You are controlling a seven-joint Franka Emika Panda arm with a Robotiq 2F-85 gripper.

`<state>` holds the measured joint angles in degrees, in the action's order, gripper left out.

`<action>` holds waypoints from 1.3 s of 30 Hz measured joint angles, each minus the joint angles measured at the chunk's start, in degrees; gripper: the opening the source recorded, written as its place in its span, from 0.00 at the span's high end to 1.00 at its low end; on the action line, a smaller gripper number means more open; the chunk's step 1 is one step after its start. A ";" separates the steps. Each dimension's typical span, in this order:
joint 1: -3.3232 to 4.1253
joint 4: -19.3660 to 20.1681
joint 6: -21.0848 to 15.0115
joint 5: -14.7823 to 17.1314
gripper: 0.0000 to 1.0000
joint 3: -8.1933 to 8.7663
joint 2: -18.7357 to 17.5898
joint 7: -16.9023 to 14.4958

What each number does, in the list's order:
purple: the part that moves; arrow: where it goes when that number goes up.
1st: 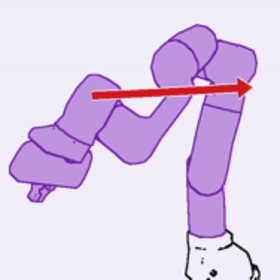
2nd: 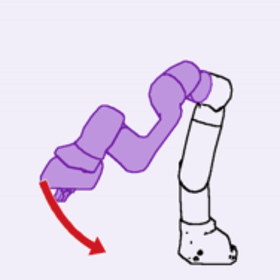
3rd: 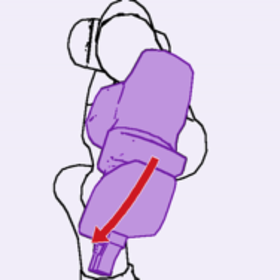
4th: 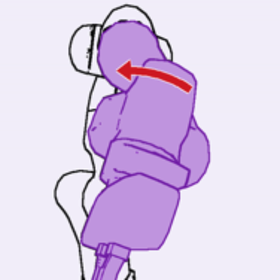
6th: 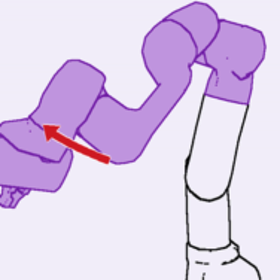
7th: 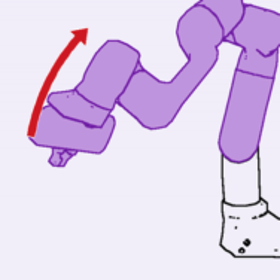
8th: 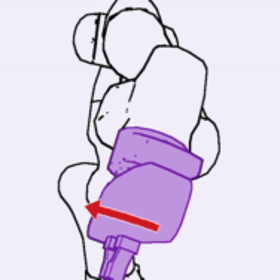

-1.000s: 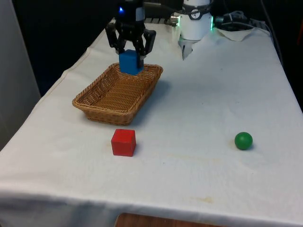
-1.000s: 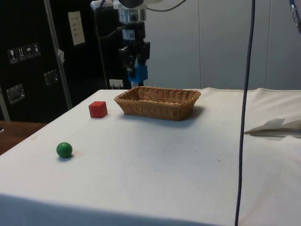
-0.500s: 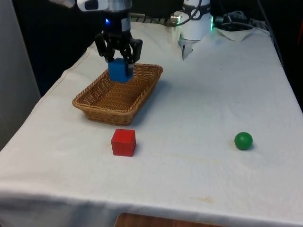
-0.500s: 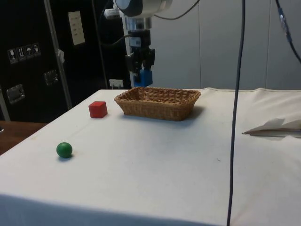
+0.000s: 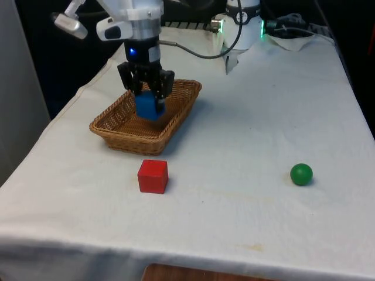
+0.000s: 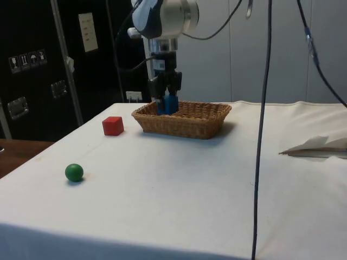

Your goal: Place all non-red objects into the basket.

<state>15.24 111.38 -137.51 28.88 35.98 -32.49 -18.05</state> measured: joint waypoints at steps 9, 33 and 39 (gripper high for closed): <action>-0.74 -2.35 0.34 3.95 0.81 0.80 -3.61 -2.81; -1.15 -4.53 3.32 4.64 0.00 2.18 -3.50 -3.21; -0.57 -4.70 5.61 4.30 0.00 3.38 -1.38 -3.09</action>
<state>14.67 106.68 -131.89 33.17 39.36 -33.86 -21.14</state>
